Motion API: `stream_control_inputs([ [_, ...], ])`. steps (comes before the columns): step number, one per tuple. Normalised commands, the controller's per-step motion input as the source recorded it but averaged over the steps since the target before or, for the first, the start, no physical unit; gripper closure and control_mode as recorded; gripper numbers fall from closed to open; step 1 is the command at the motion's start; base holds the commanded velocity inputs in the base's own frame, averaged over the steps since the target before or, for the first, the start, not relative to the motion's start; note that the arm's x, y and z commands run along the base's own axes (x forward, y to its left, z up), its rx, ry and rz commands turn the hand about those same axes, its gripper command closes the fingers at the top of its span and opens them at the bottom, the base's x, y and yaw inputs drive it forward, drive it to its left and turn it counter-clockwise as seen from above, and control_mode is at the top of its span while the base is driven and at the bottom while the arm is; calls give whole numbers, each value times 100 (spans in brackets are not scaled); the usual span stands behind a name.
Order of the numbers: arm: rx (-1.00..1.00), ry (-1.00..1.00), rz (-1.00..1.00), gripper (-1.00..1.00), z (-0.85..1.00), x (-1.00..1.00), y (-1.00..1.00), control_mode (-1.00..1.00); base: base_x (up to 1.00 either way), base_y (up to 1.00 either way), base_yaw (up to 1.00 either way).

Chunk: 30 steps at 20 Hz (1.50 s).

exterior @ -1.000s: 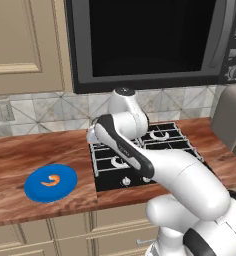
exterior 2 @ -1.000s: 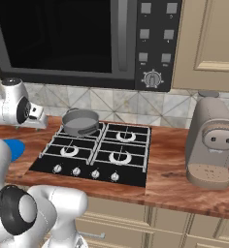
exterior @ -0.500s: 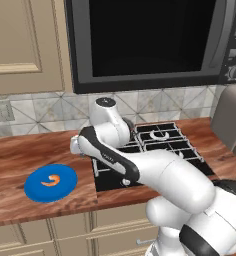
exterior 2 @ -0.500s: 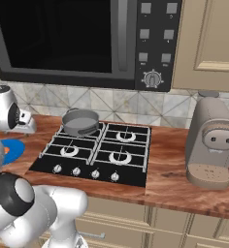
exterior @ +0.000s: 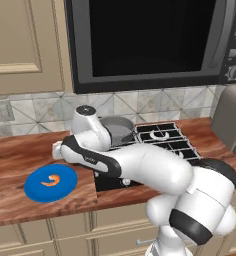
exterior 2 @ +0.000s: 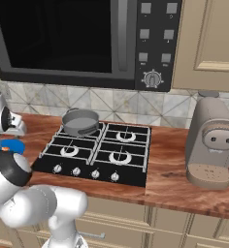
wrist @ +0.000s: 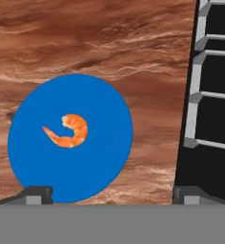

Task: Retrieve the frozen meat and place it in the pot on a burner. Then turn the burner on.

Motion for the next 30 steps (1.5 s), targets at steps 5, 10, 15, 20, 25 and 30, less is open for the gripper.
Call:
stream_control_inputs([
  [5,0,6,0,-100,-18,39,48,-100,0,0,0],
  [10,-2,7,-1,-100,-19,32,40,-100,0,0,0],
  [15,-6,7,-1,-100,-37,13,30,-100,0,0,0],
  [20,-2,0,-1,-100,-45,0,17,-100,0,0,0],
  [25,0,1,0,-100,-43,0,8,-100,0,0,0],
  [30,0,8,0,-100,-34,0,0,-100,0,0,0],
])
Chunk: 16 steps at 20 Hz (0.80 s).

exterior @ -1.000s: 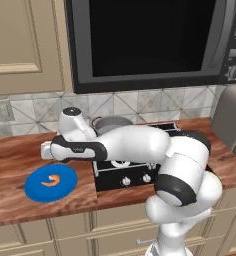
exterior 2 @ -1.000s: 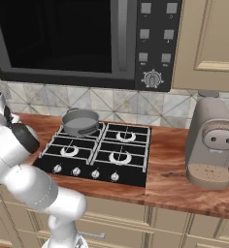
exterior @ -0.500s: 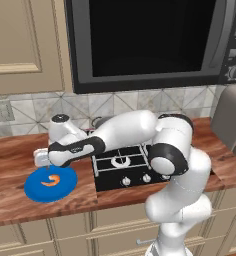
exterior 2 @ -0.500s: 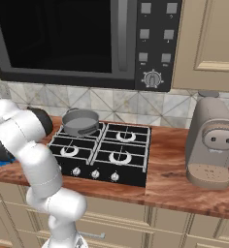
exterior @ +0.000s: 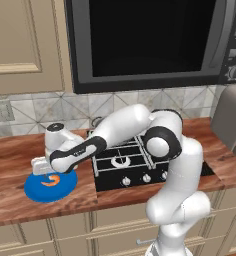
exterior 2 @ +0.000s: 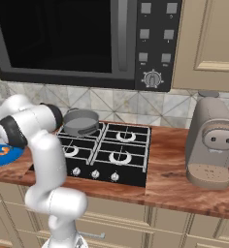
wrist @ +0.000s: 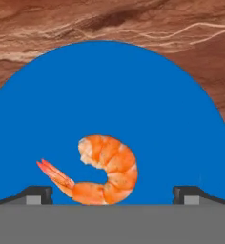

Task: Retrieve the frozen meat and place it in the pot on a burner. Then turn the burner on.

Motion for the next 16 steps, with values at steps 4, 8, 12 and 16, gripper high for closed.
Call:
stream_control_inputs([
  [4,0,9,0,-100,-34,0,0,-100,0,0,0],
  [8,0,8,0,-100,-29,0,0,-100,0,0,0],
  [12,0,8,-2,-100,-34,0,0,-100,0,0,0],
  [16,0,2,-3,-100,-15,1,0,-100,0,0,0],
])
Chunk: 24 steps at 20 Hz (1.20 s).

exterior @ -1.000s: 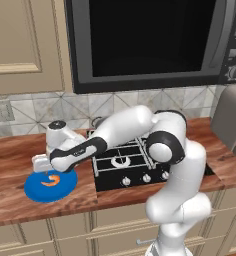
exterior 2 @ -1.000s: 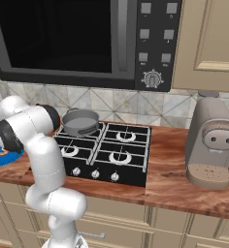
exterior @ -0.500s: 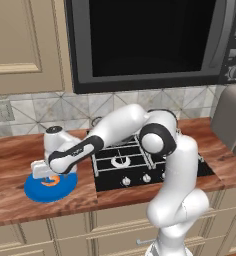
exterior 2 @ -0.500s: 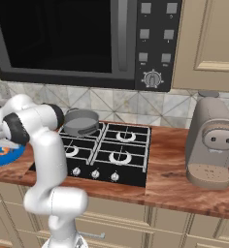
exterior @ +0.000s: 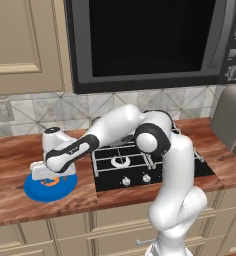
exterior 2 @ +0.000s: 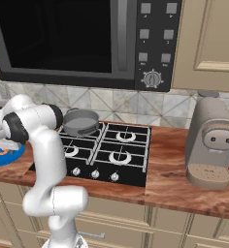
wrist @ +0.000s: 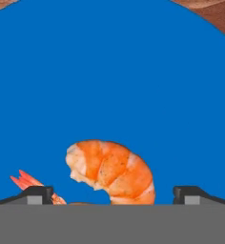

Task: Retrieve the frozen meat and place it in the pot on a burner. Then turn the burner on.

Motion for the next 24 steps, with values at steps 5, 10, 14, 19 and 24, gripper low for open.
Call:
stream_control_inputs([
  [5,0,0,-4,100,-3,0,0,-100,0,0,0],
  [10,0,0,-4,100,-7,0,0,-100,0,0,0],
  [14,0,0,-4,100,-9,0,0,-100,0,0,0],
  [19,0,0,-7,100,-3,0,0,-100,0,0,0],
  [24,2,-4,-17,100,0,0,-21,-100,0,0,0],
])
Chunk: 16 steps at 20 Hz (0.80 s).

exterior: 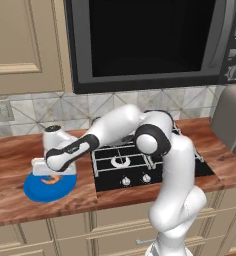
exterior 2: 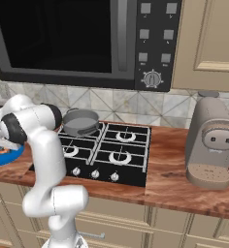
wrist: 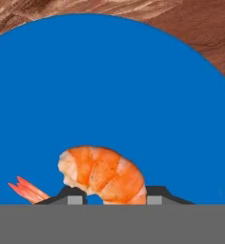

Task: Retrieve the frozen meat and place it in the pot on a burner. Then turn the burner on.

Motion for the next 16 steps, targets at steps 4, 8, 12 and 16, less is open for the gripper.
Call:
stream_control_inputs([
  [4,7,-15,-19,100,10,0,-35,-100,0,0,0],
  [8,5,-23,-17,100,24,-5,-35,-100,0,0,0],
  [12,6,-24,-14,100,43,-15,-42,-100,0,0,0],
  [16,0,-19,-3,100,70,-10,-39,-100,0,0,0],
])
